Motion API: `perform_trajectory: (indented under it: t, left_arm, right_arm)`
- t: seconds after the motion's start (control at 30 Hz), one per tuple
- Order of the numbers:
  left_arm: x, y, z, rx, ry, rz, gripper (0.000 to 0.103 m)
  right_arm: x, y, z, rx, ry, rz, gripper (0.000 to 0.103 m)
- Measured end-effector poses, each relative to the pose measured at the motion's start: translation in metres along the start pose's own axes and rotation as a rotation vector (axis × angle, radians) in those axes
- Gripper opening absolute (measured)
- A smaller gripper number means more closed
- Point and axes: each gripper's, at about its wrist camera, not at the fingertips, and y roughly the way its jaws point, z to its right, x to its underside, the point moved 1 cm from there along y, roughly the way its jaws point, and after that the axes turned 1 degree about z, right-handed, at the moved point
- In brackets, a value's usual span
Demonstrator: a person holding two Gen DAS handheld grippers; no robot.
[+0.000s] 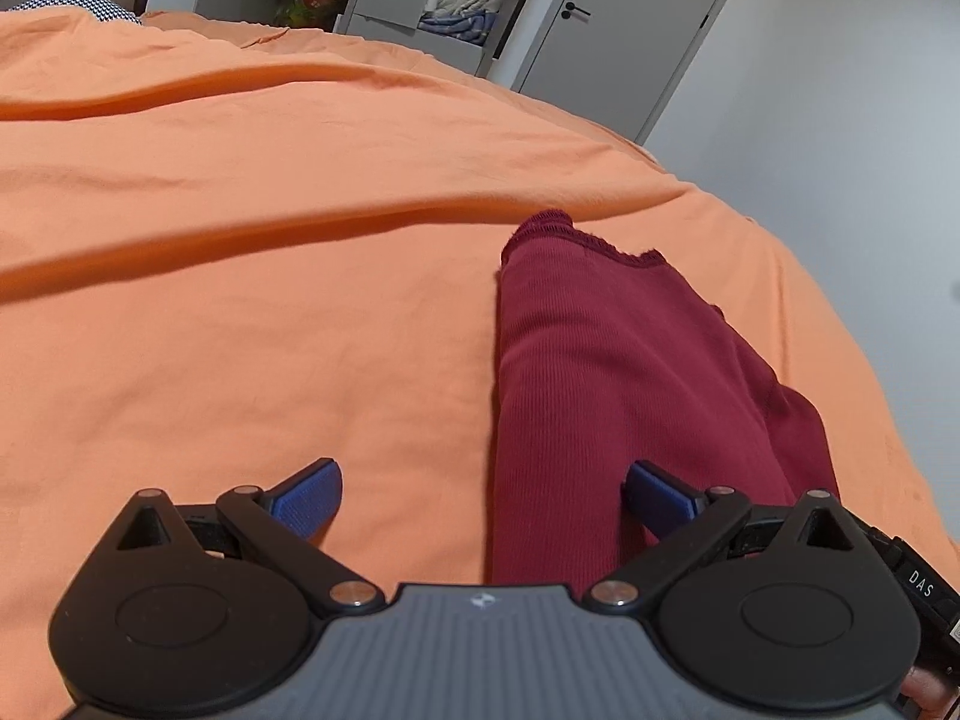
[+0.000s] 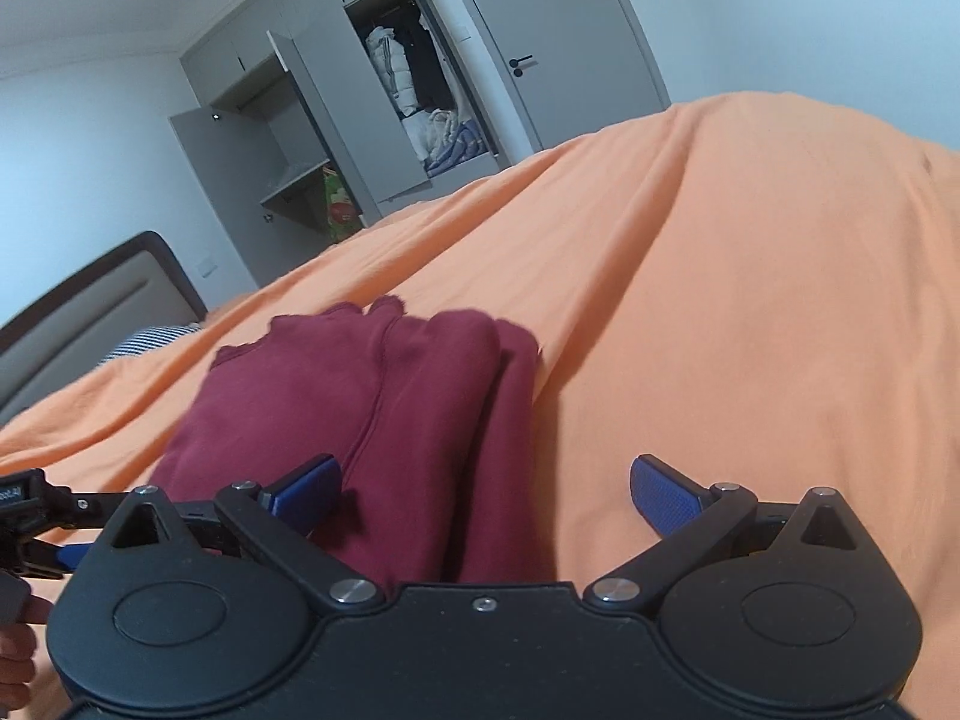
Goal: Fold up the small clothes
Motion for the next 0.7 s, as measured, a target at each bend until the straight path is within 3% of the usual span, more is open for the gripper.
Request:
perform_trajectory:
  t: [0.23, 0.7]
  left_arm:
    - [0.016, -0.002, 0.003, -0.039, 0.001, 0.023, 0.102]
    - [0.015, -0.003, -0.001, -0.032, -0.013, 0.017, 0.102]
  right_arm:
    - [0.018, -0.01, -0.004, 0.024, -0.026, 0.024, 0.102]
    - [0.023, -0.017, -0.002, 0.012, -0.007, 0.042, 0.103]
